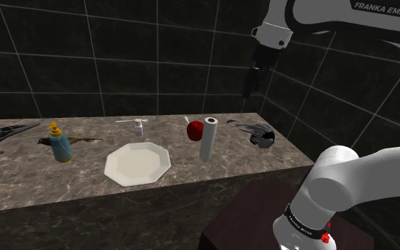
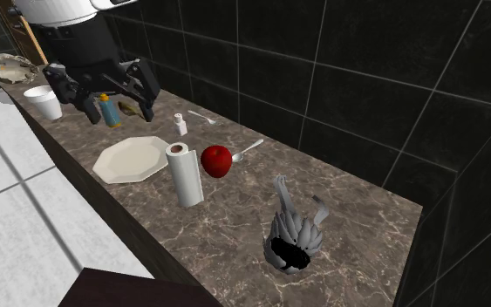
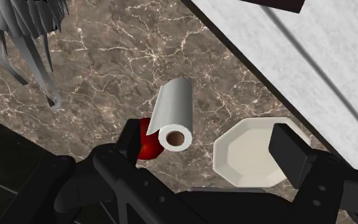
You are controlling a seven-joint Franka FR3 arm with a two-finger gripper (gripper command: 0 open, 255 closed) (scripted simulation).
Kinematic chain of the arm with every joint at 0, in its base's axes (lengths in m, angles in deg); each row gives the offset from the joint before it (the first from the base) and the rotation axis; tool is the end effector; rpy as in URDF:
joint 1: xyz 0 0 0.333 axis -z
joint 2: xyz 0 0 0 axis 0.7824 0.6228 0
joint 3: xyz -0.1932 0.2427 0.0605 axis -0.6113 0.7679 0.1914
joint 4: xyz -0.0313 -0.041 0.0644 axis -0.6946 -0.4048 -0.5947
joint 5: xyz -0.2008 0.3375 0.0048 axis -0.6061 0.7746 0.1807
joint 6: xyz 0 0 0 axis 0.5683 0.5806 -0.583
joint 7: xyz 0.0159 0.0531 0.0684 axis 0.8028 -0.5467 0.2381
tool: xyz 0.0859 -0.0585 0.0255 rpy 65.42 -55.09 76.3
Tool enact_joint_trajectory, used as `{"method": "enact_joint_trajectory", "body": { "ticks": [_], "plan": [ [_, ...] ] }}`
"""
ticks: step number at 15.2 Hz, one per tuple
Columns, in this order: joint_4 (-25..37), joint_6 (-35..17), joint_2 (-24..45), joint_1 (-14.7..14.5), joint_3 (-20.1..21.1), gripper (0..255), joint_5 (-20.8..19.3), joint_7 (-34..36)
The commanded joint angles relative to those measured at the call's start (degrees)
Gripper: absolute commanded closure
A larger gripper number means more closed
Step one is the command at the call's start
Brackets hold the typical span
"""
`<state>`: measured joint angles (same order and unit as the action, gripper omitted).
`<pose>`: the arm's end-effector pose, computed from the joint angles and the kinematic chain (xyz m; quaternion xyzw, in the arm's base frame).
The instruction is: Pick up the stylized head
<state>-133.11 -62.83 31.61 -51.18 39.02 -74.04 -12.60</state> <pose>0.3004 0.0102 0.6293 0.9945 0.0789 0.0663 0.0195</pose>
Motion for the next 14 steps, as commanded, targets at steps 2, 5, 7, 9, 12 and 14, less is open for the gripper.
{"method": "enact_joint_trajectory", "body": {
  "ticks": [2,5,7,9,12,14],
  "plan": [
    [-1.20,-1.22,0.11,0.25,-0.99,0,-0.63,-1.15],
    [-4.41,-5.02,0.91,1.09,-4.03,0,-2.54,-4.59],
    [-6.21,-7.66,1.86,1.69,-6.10,0,-3.83,-6.85],
    [-7.73,-10.39,3.14,2.31,-8.21,0,-5.09,-9.10],
    [-9.46,-14.63,5.73,3.25,-11.40,0,-6.87,-12.48],
    [-10.24,-17.54,7.88,3.81,-13.58,0,-7.96,-14.73]
  ]
}}
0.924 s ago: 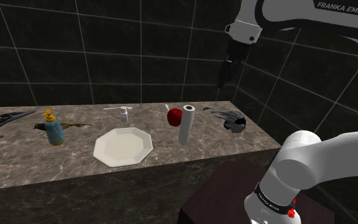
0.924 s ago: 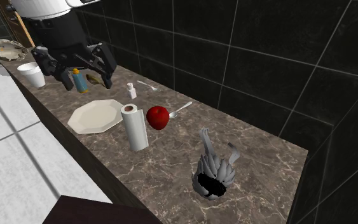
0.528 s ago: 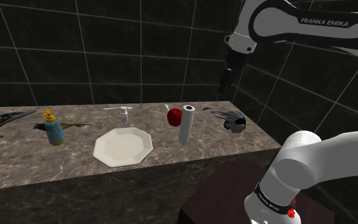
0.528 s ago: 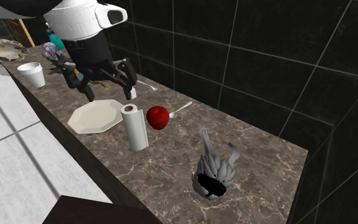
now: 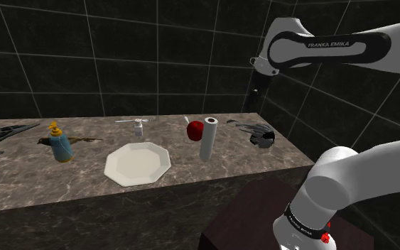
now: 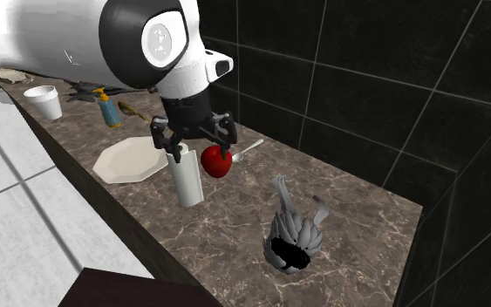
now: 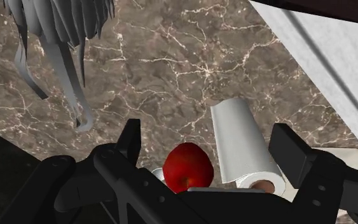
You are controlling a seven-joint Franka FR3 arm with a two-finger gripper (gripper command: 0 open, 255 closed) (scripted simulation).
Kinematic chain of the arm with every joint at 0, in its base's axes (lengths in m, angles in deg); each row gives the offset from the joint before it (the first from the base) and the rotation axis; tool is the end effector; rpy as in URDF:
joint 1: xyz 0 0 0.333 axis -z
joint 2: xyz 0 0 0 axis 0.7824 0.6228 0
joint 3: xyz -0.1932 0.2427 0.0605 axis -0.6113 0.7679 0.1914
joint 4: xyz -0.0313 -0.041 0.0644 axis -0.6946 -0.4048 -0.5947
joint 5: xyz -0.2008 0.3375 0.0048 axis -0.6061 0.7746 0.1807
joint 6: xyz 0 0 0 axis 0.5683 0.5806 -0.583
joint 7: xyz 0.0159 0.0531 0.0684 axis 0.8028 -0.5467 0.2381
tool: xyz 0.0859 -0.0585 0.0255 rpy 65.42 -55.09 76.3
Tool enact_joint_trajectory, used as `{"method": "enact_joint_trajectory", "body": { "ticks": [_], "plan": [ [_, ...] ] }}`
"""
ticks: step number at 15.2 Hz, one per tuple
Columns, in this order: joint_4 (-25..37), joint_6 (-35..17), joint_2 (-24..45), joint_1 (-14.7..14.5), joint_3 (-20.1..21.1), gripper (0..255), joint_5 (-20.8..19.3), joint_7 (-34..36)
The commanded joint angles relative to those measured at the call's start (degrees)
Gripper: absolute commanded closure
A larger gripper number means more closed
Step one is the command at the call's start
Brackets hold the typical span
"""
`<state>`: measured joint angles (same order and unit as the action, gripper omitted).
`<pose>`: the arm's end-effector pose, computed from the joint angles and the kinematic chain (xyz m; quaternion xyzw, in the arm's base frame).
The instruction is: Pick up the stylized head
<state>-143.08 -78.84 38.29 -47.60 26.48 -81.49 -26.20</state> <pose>0.3368 -0.1075 0.5294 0.9934 0.0983 0.0543 0.0223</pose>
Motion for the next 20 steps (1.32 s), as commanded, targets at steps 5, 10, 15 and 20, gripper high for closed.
{"method": "enact_joint_trajectory", "body": {
  "ticks": [5,10,15,20],
  "plan": [
    [-0.84,-8.96,8.05,1.27,-6.59,0,-2.50,-6.87],
    [0.55,-16.29,16.78,1.49,-12.25,0,-2.75,-13.15],
    [3.84,-23.02,27.15,0.83,-17.84,0,0.06,-20.74],
    [7.35,-28.12,36.84,0.36,-21.48,0,5.76,-28.51]
  ]
}}
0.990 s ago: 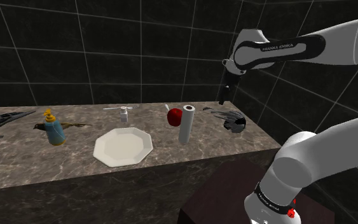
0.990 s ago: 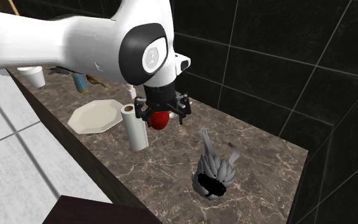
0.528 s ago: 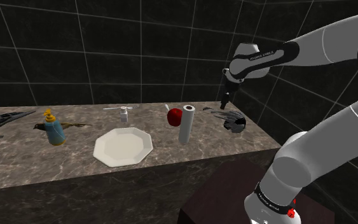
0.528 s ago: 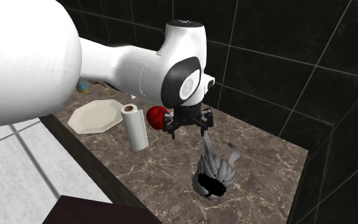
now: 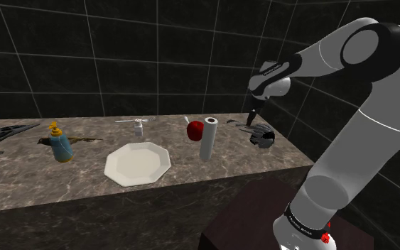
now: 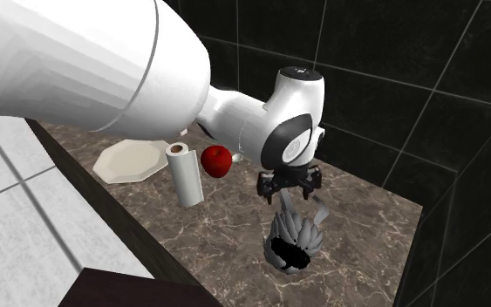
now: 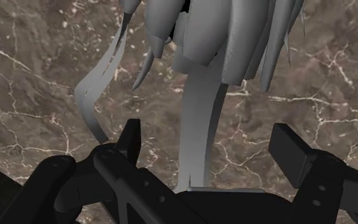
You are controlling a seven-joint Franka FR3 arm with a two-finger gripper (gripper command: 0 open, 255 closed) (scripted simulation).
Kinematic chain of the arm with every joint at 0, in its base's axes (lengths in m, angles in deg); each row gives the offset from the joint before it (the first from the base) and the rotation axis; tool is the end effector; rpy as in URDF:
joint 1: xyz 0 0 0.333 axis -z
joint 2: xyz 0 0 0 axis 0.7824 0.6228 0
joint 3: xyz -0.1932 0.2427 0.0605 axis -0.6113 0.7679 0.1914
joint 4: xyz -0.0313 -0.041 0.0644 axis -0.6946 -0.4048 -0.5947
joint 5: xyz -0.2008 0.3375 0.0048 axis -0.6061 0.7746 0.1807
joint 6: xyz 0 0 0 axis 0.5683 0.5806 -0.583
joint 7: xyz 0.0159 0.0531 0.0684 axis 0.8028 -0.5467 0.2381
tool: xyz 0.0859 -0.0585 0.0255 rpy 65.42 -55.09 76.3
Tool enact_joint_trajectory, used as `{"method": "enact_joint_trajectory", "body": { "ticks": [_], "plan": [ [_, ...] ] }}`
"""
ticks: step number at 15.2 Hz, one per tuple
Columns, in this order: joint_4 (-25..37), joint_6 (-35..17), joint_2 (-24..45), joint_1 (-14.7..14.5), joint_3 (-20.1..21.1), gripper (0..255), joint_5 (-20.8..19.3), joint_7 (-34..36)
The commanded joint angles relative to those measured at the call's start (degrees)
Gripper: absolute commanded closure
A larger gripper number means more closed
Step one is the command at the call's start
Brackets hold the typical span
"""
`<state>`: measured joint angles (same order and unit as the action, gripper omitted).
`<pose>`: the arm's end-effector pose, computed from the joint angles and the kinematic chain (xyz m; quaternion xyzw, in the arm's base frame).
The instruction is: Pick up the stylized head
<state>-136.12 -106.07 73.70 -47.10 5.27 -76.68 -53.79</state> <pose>0.4010 -0.2973 0.3667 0.9904 0.1307 0.0360 0.0271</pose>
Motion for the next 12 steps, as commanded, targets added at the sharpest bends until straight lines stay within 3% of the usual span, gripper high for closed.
{"method": "enact_joint_trajectory", "body": {
  "ticks": [1,8,9,12],
  "plan": [
    [0.08,-1.69,2.01,-0.16,-0.32,0,1.38,-1.23],
    [-1.40,-6.12,5.49,-0.26,-0.47,0,4.25,-3.33],
    [-1.40,-6.15,5.52,-0.19,-0.54,255,4.29,-3.51],
    [-1.33,-6.14,5.59,-0.19,-0.54,255,4.35,-3.55]
  ]
}}
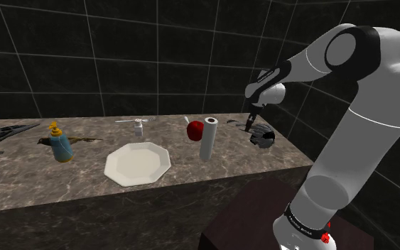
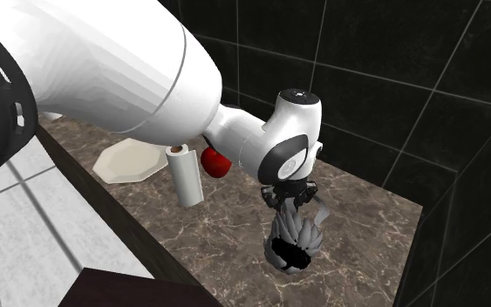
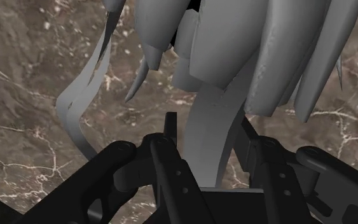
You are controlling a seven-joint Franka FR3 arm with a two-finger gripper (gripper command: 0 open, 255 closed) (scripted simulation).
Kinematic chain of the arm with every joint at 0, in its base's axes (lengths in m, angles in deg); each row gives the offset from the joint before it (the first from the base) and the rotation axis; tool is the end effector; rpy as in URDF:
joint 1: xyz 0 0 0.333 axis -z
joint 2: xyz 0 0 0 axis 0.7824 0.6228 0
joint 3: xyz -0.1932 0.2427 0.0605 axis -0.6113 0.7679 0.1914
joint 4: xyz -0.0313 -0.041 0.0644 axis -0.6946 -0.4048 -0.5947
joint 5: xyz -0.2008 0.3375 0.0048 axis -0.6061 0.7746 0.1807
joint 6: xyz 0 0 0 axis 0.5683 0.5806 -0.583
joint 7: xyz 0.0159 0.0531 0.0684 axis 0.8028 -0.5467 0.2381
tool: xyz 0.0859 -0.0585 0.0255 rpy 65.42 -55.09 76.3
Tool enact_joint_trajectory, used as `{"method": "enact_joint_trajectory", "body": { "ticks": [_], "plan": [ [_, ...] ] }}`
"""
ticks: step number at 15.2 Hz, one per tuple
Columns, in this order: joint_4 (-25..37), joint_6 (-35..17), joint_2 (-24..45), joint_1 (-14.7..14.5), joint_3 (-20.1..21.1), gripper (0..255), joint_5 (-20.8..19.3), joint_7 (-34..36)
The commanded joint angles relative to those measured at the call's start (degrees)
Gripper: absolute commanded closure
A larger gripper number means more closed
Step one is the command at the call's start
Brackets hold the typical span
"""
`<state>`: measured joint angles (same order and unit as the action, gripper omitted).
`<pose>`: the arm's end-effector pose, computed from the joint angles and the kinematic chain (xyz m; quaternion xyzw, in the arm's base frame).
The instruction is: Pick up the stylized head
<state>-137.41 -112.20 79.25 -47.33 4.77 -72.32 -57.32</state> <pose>0.4042 -0.3011 0.3262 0.9901 0.1324 0.0364 0.0280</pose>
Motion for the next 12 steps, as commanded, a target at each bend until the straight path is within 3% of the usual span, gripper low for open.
{"method": "enact_joint_trajectory", "body": {
  "ticks": [1,6,12],
  "plan": [
    [-0.03,-0.02,0.07,0.04,-0.05,255,0.00,-0.05],
    [-0.11,0.00,-0.05,-0.03,0.03,255,-0.11,0.19],
    [1.50,4.78,-3.79,0.05,0.18,255,-3.17,2.43]
  ]
}}
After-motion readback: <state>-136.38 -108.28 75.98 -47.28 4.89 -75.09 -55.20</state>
